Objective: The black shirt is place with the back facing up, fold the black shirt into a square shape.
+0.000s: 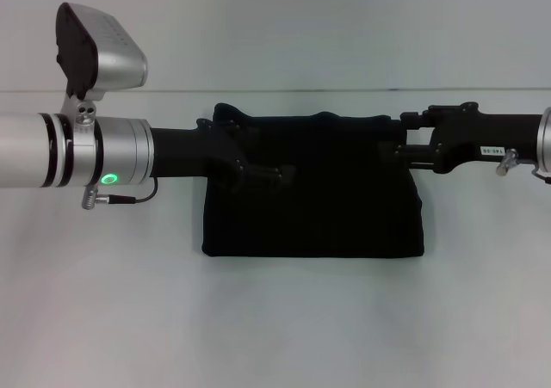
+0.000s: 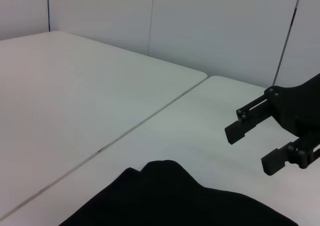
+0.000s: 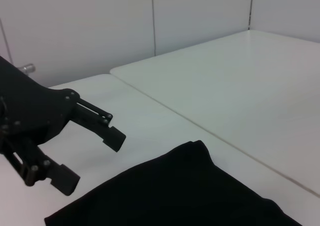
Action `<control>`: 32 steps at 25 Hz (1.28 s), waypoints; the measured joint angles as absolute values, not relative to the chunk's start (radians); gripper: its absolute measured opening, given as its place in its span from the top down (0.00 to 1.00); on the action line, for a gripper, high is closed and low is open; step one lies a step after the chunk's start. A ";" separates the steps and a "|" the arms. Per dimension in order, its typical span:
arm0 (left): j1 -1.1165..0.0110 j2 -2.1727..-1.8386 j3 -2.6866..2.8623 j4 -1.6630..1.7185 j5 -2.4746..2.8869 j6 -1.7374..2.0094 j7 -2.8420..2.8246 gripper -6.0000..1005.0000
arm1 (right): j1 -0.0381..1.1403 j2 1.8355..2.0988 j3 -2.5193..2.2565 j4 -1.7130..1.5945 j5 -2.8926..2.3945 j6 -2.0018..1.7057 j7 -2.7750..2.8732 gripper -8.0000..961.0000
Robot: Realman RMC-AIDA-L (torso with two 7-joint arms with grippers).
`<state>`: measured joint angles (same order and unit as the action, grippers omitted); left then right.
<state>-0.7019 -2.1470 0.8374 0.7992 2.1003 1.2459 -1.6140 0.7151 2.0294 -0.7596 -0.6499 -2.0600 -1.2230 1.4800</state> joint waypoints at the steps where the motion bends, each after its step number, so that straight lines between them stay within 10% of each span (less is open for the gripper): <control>1: -0.702 -2.147 0.837 0.799 2.100 1.246 -1.615 0.10 | 0.715 2.029 -0.760 -0.650 -2.060 -1.223 1.480 0.28; 32: -0.693 -2.149 0.837 0.799 2.100 1.246 -1.618 0.10 | 0.715 2.038 -0.761 -0.624 -2.085 -1.193 1.480 0.28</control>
